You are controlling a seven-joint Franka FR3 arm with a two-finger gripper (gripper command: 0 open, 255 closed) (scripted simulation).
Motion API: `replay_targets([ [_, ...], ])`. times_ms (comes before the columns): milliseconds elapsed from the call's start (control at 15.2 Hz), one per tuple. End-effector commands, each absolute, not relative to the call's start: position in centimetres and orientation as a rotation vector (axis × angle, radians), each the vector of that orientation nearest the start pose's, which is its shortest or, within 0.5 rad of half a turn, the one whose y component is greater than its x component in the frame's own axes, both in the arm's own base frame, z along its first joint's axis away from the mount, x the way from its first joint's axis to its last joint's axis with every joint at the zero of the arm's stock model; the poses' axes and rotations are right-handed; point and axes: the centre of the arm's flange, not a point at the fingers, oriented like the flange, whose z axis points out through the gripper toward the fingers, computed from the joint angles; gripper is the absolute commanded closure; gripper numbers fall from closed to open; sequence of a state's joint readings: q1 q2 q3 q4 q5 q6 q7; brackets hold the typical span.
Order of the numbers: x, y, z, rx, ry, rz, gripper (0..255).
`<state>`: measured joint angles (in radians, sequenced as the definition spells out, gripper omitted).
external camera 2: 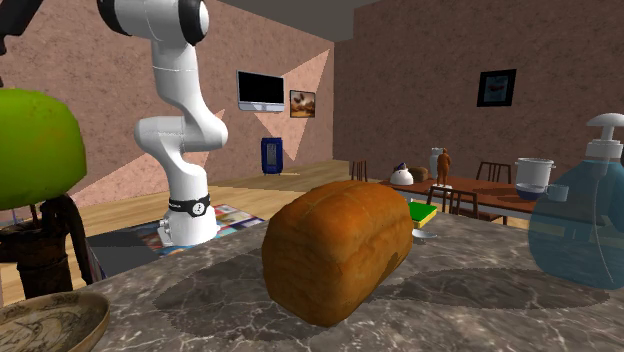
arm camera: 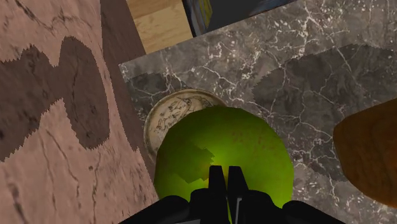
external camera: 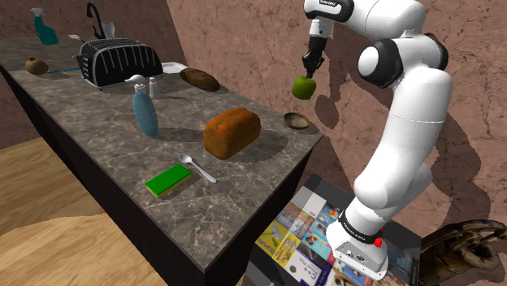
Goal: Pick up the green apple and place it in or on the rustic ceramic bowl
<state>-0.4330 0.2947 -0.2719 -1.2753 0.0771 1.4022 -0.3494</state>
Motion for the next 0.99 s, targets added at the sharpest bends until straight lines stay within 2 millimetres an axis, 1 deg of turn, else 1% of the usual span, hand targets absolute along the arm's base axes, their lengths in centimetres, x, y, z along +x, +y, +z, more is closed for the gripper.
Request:
replay_targets([
  [0, 48.7, -38.9, 58.1, -3.012, 0.520, 0.211, 255],
  [924, 48.7, -38.9, 50.7, -3.012, 0.520, 0.211, 255],
])
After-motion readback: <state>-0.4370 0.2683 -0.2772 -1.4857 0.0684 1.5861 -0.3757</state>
